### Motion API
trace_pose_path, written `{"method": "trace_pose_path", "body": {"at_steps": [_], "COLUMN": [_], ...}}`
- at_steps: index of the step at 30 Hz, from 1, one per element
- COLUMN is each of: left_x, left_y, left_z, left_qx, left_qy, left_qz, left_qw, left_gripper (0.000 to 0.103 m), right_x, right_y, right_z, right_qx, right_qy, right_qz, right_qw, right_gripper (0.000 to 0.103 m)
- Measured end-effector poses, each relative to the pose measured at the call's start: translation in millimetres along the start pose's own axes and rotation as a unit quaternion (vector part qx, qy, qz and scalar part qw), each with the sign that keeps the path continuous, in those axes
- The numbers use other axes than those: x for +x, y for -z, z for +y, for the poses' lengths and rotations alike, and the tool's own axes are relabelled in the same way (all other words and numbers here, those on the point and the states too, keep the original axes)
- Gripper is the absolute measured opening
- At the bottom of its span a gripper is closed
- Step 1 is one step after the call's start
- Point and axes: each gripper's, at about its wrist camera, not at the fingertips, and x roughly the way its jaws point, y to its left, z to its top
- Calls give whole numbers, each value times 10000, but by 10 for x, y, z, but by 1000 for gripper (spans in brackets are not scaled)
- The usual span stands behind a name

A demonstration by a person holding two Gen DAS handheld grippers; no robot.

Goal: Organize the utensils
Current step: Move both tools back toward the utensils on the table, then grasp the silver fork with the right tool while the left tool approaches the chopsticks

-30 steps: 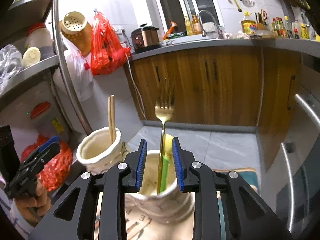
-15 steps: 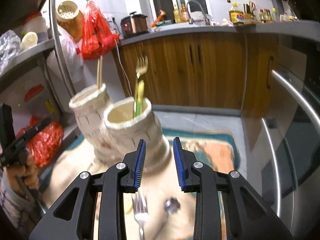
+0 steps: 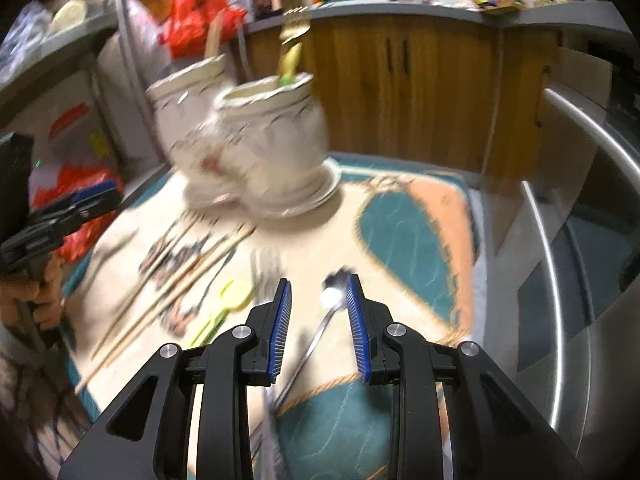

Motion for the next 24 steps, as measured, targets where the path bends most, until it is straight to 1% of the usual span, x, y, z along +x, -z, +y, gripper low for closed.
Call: {"method": "trace_pose_path", "body": {"at_steps": [1,3,4,6,10,12,13,15,16,17,18,19,22,24], "left_x": [33,96,128,187,294,334,351,382,401,415,429,435,445,453], "left_y": [28,77,104,142,216,244,259,288,296,303,308,311,319,310], "left_z": [-48,-117,-145,-180,-191,-215,-234,-274,-296,-311,-321,-334,-378,-399], "left_qx": [80,178,236,330,387,447,490,595,646,681,700,735,841,891], "left_qy": [44,105,115,83,95,109,125,143,133,128,121,88,33,20], "left_qz": [122,336,433,612,941,1055,1106,1196,1238,1287,1330,1336,1360,1395], "left_qw": [9999,9992,9987,9975,9948,9934,9926,9909,9901,9893,9886,9883,9871,9862], "left_gripper": [67,64,61,58,55,54,53,52,46,43,38,37,35,34], "right_x": [8,33,41,57,118,133,152,158,158,159,160,162,181,207], "right_y": [29,80,109,152,218,227,238,237,236,238,236,230,207,154], "right_z": [42,110,139,201,265,276,281,285,286,294,305,309,299,298], "right_qx": [-63,-168,-217,-327,-496,-524,-541,-583,-585,-604,-627,-638,-624,-695], "right_qy": [-76,-151,-150,-196,-166,-184,-141,-129,-161,-170,-164,-161,-202,-233], "right_qz": [80,218,267,374,576,635,680,678,684,683,683,687,745,934], "right_qw": [9999,9995,9993,9986,9970,9964,9961,9959,9958,9957,9956,9955,9951,9929], "right_gripper": [30,30,30,30,30,26,20,17,8,7,6,6,6,7]}}
